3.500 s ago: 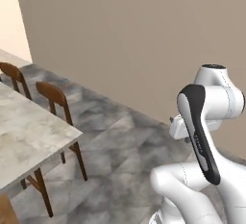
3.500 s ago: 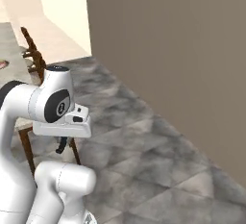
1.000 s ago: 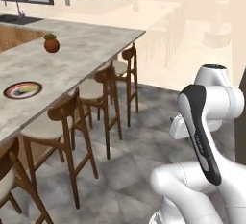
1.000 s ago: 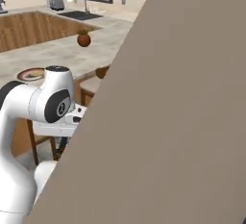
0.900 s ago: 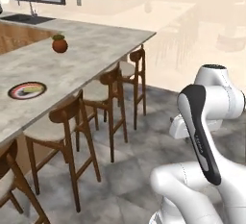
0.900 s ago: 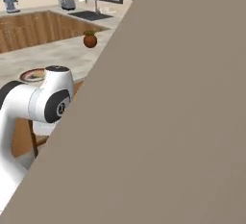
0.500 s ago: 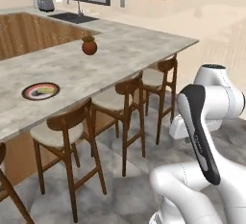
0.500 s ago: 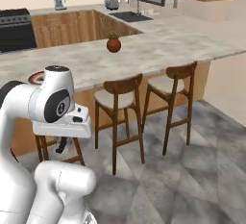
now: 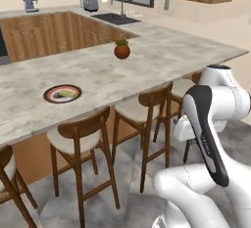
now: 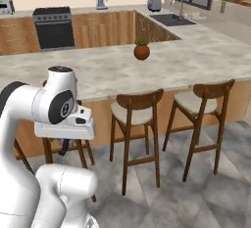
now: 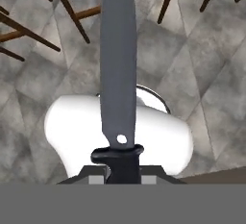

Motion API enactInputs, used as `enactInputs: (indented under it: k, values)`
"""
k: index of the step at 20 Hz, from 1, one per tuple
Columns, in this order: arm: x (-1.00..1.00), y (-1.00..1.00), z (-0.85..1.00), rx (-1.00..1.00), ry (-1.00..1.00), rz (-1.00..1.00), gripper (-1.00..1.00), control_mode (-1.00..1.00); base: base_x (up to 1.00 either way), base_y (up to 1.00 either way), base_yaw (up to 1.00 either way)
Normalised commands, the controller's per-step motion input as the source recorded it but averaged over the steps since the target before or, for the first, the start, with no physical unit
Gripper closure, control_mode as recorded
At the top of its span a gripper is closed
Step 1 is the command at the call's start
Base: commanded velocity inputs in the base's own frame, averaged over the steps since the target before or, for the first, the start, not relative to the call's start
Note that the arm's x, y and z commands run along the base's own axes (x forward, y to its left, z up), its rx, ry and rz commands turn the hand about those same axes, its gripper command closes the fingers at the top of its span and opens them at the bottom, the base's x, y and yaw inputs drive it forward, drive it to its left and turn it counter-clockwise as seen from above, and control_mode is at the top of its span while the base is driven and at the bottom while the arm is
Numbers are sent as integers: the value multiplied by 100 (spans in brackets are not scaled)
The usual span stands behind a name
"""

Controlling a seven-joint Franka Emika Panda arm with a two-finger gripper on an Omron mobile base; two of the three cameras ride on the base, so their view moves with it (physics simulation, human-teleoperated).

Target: Retrieve the butter from the fridge and place it on a plate on the dining table. Then retrieve the butter knife by the fridge and place it near the plate.

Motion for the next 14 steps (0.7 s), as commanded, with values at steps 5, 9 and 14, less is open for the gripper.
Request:
enactInputs:
  k: [5, 9, 14]
  values:
    - [0, 0, 0, 0, 0, 0, 100, 100, 92, 3, 32]
    - [0, 0, 0, 0, 0, 0, 100, 100, 100, -8, 32]
    - [0, 0, 0, 0, 0, 0, 100, 100, 100, -39, 9]
